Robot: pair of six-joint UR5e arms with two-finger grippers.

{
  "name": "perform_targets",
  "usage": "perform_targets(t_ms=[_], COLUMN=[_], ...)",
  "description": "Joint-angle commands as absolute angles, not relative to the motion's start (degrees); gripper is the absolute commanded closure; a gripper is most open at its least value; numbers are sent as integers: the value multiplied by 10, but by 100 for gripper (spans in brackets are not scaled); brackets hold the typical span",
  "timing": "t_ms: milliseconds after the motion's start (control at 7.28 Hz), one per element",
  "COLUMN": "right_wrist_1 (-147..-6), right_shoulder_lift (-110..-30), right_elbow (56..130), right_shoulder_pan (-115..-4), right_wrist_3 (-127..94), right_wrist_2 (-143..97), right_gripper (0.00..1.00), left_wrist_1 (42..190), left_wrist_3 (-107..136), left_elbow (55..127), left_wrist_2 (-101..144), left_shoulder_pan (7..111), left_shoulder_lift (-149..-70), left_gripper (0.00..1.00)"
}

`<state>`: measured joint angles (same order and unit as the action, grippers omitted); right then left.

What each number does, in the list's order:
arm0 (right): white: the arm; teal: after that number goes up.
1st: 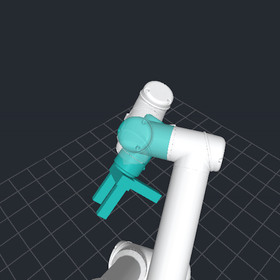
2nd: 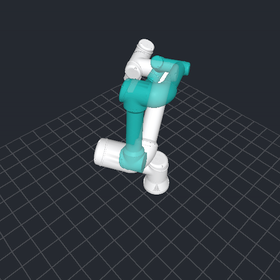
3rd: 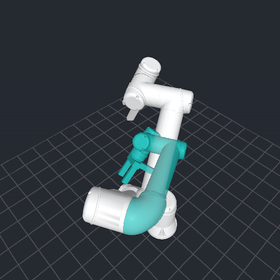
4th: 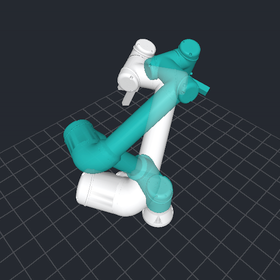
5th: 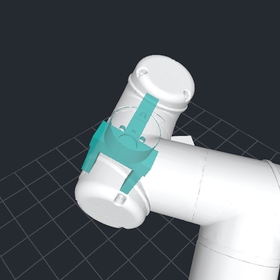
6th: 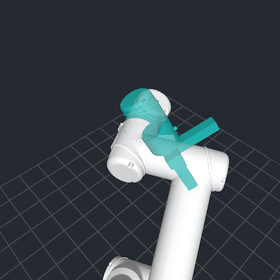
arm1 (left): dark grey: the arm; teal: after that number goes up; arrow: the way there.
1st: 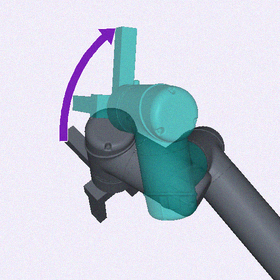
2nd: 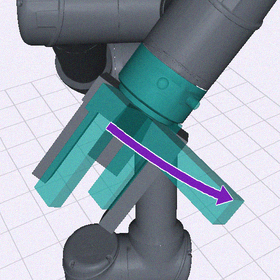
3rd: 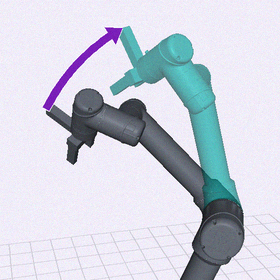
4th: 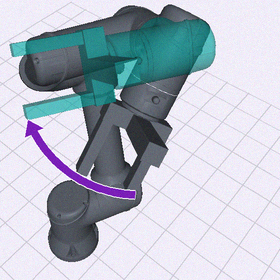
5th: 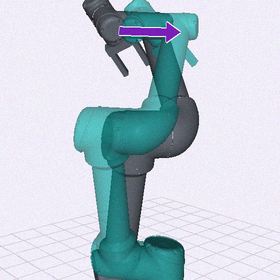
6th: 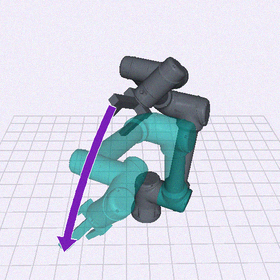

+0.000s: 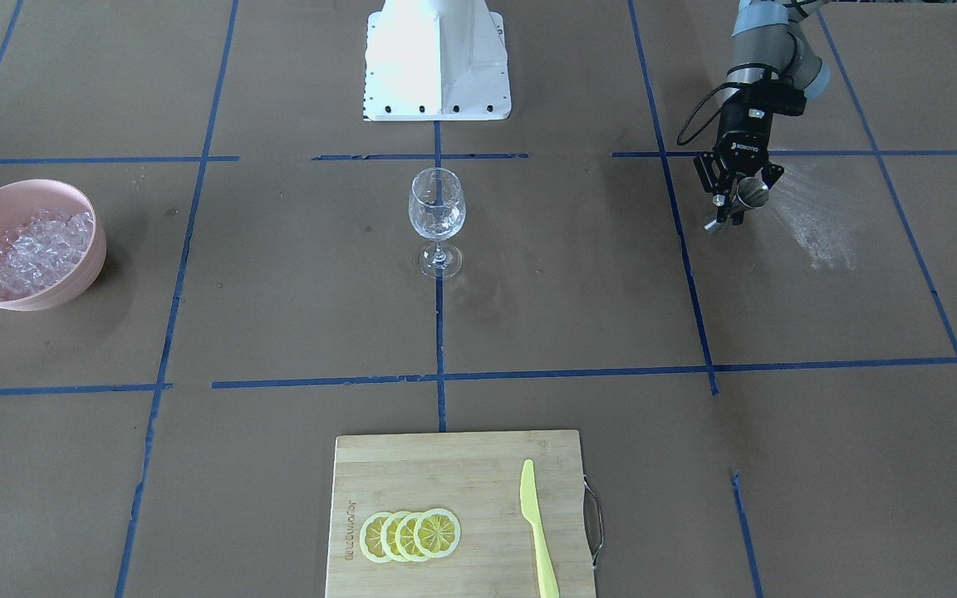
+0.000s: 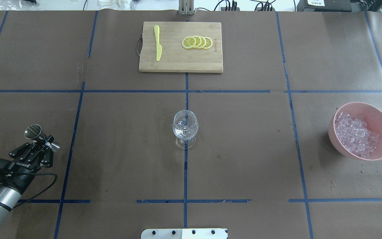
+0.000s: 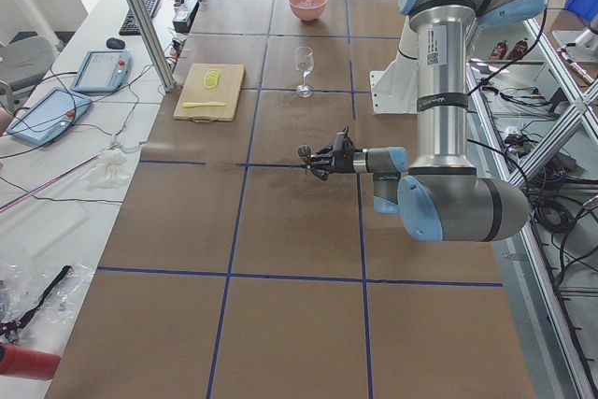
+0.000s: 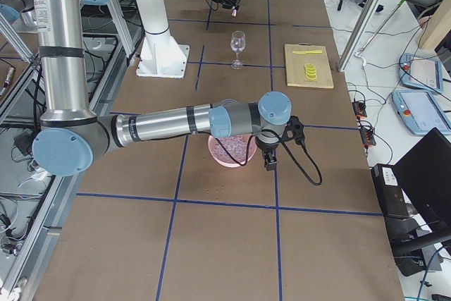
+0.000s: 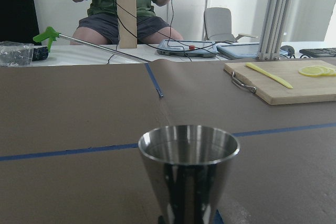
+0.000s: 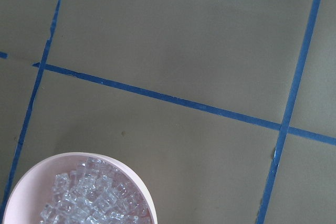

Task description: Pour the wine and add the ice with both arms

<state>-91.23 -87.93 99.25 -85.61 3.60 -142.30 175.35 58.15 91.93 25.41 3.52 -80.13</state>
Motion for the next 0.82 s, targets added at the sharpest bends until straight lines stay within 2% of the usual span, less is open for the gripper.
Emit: perform_targets(t_ms=[0, 687], right_wrist_1=[-912, -912], right_shoulder_lift=[-878, -877], right_elbow=[992, 992], right_shoulder_pan=[-856, -856], right_wrist_3=[36, 36], right_wrist_2=[-1423, -1423], right_gripper=[0, 0], left_wrist_1=[1753, 1753], left_wrist_3=[580, 577], left_elbow=[897, 881], left_wrist_2=[196, 196], left_shoulder_pan=[30, 21], left_shoulder_lift=[-811, -836], left_gripper=[93, 86])
